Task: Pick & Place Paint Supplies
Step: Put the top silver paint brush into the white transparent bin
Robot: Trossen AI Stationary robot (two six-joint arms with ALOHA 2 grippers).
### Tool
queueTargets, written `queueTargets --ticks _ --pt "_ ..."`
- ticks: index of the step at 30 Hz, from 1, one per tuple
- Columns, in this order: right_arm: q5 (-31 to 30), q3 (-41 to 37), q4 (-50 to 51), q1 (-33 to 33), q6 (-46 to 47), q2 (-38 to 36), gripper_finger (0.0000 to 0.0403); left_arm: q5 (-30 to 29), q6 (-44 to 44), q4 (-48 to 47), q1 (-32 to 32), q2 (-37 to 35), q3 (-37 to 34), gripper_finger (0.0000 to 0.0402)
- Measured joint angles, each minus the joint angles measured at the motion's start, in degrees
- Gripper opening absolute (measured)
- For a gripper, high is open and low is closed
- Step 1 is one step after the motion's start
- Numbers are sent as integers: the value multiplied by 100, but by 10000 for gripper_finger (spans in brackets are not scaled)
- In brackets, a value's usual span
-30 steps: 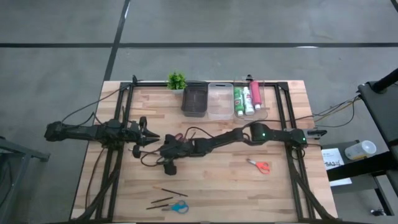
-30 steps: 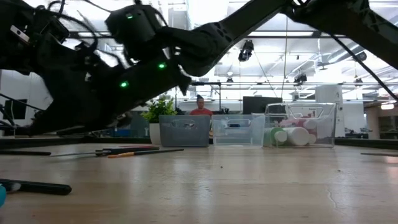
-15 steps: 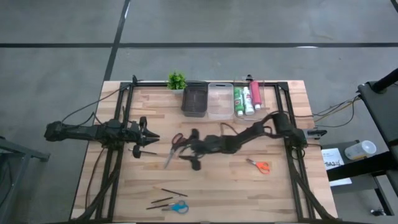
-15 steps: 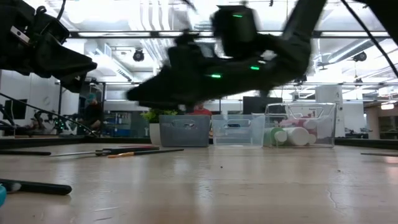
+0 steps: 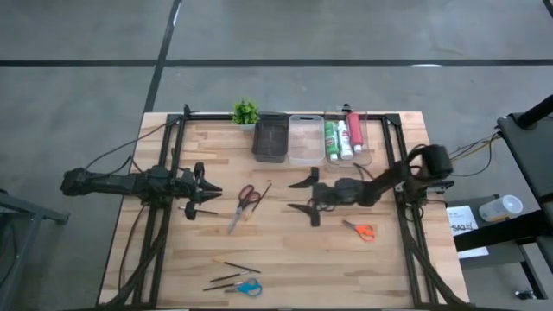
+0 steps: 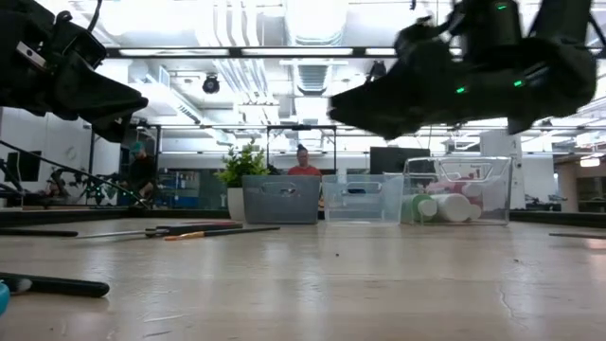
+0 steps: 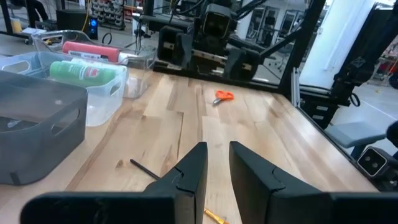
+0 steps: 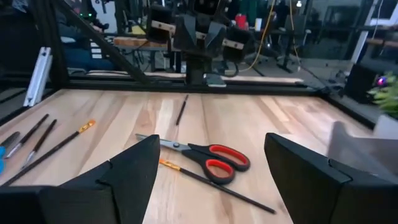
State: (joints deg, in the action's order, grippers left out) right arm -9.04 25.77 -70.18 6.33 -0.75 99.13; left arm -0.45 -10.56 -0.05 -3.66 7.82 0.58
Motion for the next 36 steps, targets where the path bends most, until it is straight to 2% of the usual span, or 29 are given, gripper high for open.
queueTargets --ticks 3,9,12,20,25,36 --pt "-14 -454 0 -2 -65 -608 288 1 1 1 0 5 0 77" --pt "-29 -1118 129 -117 363 -1559 288 1 1 0 -2 28 0 77" --pt "-324 -1291 201 -107 489 -1792 288 2 0 0 -2 31 0 77" --pt "-422 -1298 406 -107 479 -1860 288 0 2 0 0 28 0 77" --pt "-413 -1155 420 -107 133 -1829 288 1 1 0 0 28 0 77" --pt "-413 -695 410 -107 59 -1832 288 0 0 -2 0 28 0 77"
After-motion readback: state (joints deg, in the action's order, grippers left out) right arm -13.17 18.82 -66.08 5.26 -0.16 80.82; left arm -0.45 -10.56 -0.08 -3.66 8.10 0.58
